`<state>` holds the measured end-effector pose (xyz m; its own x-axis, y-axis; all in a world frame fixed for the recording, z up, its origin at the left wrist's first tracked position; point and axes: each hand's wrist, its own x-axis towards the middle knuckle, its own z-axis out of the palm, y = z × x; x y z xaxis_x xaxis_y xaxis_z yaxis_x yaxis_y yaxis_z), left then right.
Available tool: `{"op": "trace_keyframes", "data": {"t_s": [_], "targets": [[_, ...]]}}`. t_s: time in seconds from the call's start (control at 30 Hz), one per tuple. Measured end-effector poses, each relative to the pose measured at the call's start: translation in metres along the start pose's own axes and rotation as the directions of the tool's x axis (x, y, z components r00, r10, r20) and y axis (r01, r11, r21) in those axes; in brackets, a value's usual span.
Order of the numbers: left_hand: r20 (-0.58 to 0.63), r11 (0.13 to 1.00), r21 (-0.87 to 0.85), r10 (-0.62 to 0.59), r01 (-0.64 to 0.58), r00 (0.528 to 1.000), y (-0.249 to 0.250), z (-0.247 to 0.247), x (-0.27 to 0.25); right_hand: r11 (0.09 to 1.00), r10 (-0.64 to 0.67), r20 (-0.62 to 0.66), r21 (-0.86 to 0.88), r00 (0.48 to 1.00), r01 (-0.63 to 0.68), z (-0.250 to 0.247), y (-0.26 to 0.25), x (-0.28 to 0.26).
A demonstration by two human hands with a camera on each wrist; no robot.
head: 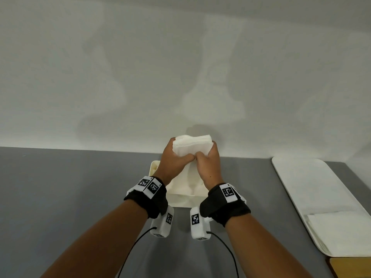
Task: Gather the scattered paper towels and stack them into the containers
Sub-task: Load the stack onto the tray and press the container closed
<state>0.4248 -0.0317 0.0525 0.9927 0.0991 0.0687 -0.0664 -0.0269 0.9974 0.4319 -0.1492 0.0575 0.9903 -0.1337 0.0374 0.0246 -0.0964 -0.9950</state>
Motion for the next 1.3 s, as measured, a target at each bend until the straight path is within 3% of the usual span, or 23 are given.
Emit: {"op": "trace_keyframes", "data": {"t_s": [0.1, 0.2, 0.3, 0.37, 0.47, 0.57, 0.63, 0.73, 0.83, 0.9, 0.97, 1.2, 1.3], "targets": [[0.010, 0.999, -0.022, -0.024, 0.024, 1.000, -0.001, -0.001, 0.001, 1.000, -0.007, 0.010, -0.024, 1.000, 0.007, -0.006, 0.005, 0.000], [-0.026, 0.977, -0.170, -0.134, 0.128, 0.991, -0.002, -0.009, 0.002, 0.979, 0.063, 0.179, -0.204, 0.982, -0.026, -0.018, 0.018, 0.000], [-0.024, 0.949, -0.268, -0.180, 0.167, 0.983, -0.002, -0.022, 0.001, 0.910, 0.081, 0.319, -0.410, 0.944, 0.060, -0.030, 0.026, -0.001], [-0.064, 0.984, -0.124, -0.139, 0.131, 0.988, -0.003, -0.033, 0.001, 0.848, 0.066, 0.344, -0.513, 0.937, 0.128, -0.038, 0.025, 0.001], [-0.052, 0.966, 0.260, -0.007, 0.020, 0.999, -0.003, -0.052, 0.001, 0.658, 0.028, 0.437, -0.685, 0.899, 0.313, -0.050, 0.014, 0.004], [0.120, 0.783, 0.599, 0.119, -0.167, 0.986, -0.002, -0.062, -0.002, 0.461, 0.046, 0.535, -0.761, 0.844, 0.457, -0.053, 0.000, 0.004], [0.208, 0.656, 0.708, 0.162, -0.263, 0.965, -0.002, -0.061, -0.005, 0.359, 0.059, 0.573, -0.776, 0.817, 0.518, -0.049, -0.006, 0.003], [0.246, 0.525, 0.811, 0.097, -0.260, 0.964, -0.004, -0.062, -0.006, 0.274, 0.075, 0.603, -0.778, 0.794, 0.565, -0.041, -0.004, 0.001], [0.306, 0.203, 0.933, -0.015, -0.296, 0.952, -0.008, -0.070, -0.010, 0.208, 0.102, 0.630, -0.771, 0.770, 0.603, -0.037, 0.006, 0.000], [0.361, 0.043, 0.932, -0.032, -0.360, 0.932, -0.008, -0.067, -0.012, 0.182, 0.112, 0.636, -0.768, 0.763, 0.614, -0.034, 0.010, 0.000], [0.383, -0.006, 0.923, -0.040, -0.384, 0.923, -0.008, -0.057, -0.012, 0.182, 0.110, 0.643, -0.763, 0.758, 0.620, -0.030, 0.011, 0.000], [0.324, 0.011, 0.946, -0.113, -0.325, 0.939, -0.016, -0.052, -0.014, 0.192, 0.200, 0.605, -0.796, 0.771, 0.575, -0.043, 0.010, 0.005], [0.313, 0.021, 0.949, -0.161, -0.314, 0.936, -0.017, -0.060, -0.014, 0.322, 0.229, 0.563, -0.814, 0.794, 0.484, -0.056, 0.014, 0.010]]}}
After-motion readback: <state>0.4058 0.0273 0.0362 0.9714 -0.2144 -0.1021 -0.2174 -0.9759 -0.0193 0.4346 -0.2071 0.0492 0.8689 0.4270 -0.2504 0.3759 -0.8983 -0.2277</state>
